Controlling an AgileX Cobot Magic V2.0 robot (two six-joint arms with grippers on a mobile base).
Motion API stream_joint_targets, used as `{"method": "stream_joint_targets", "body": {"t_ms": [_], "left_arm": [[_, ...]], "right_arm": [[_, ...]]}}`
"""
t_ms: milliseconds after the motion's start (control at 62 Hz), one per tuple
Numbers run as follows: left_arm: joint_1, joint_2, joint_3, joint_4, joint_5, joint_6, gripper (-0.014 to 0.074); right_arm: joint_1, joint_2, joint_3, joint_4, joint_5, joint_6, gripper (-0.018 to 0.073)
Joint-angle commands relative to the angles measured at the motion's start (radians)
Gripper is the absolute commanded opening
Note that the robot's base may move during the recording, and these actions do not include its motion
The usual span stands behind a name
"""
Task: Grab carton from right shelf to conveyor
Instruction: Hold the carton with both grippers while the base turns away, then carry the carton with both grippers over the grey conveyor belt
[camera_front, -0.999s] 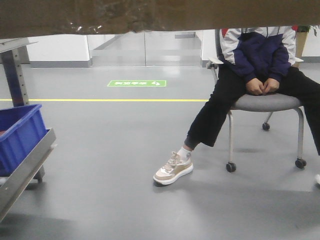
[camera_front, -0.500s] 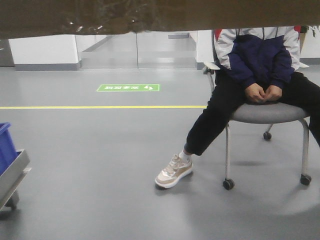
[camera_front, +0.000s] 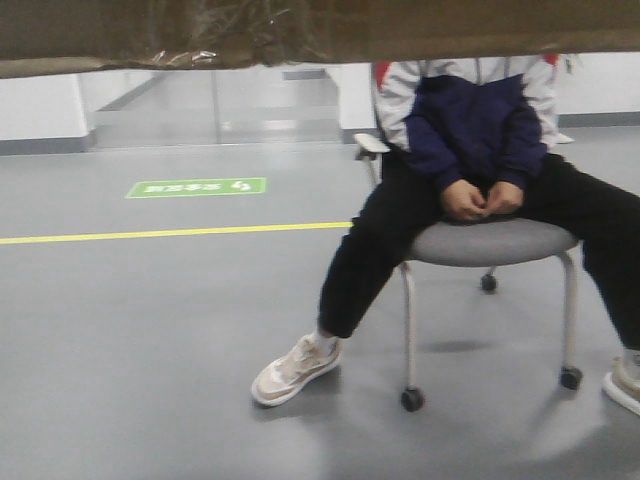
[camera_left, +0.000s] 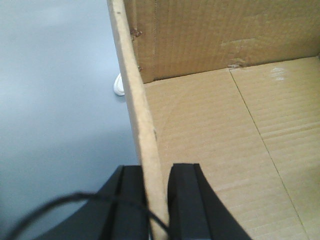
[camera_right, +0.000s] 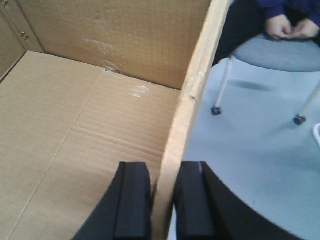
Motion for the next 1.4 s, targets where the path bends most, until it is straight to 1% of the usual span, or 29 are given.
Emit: {"method": "stream_joint_targets", "body": {"t_ms": [0,1015,1257,1386], "left_arm": [[-0.008,-0.014,-0.008,-0.025,-0.054,0.009,-0.0009],[-0.008,-0.014,-0.008,-0.025,-0.053,0.009,-0.0009],[-0.008,-0.014,-0.008,0.038,-0.053,0.009,-0.0009],[-0.008,-0.014,-0.008,0.117,-0.053,0.009,-0.0009]], "right_arm": [[-0.001,-0.010,-0.003,0.011,-0.031,-0.025,-0.0070],[-0.001,-0.010,-0.003,0.011,-0.031,-0.025,-0.0070],[-0.001,-0.010,-0.003,0.011,-0.073,-0.025,-0.0070],[-0.001,-0.008,-0.003,0.011,-0.116,-0.025,-0.0070]]}}
